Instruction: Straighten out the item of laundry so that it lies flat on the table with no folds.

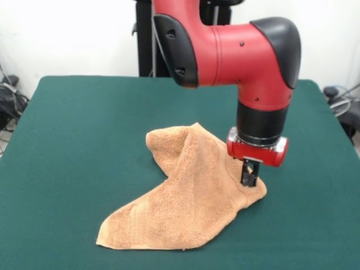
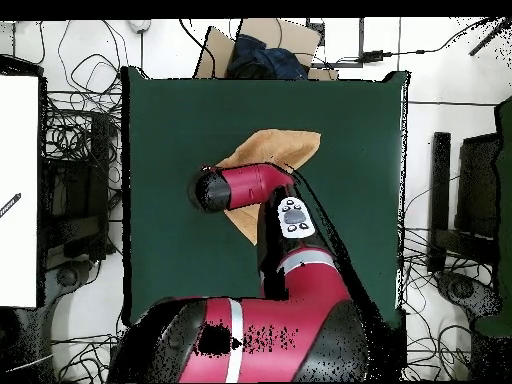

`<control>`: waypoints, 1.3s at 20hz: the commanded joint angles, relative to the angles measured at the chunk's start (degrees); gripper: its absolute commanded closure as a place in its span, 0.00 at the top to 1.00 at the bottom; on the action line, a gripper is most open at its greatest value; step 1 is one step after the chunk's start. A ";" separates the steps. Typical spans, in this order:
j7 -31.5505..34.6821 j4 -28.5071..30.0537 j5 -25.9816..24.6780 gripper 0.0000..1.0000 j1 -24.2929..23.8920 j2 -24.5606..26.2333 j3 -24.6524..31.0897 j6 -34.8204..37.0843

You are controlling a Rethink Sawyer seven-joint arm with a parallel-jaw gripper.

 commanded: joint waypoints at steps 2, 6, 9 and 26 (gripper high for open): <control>6.95 1.11 3.55 0.00 5.67 3.92 2.33 0.20; 8.39 0.90 4.67 0.00 7.93 3.55 1.00 0.01; 9.04 1.01 5.73 0.00 9.33 2.67 0.22 0.79; -0.64 2.26 3.48 0.00 1.34 1.89 1.02 -2.38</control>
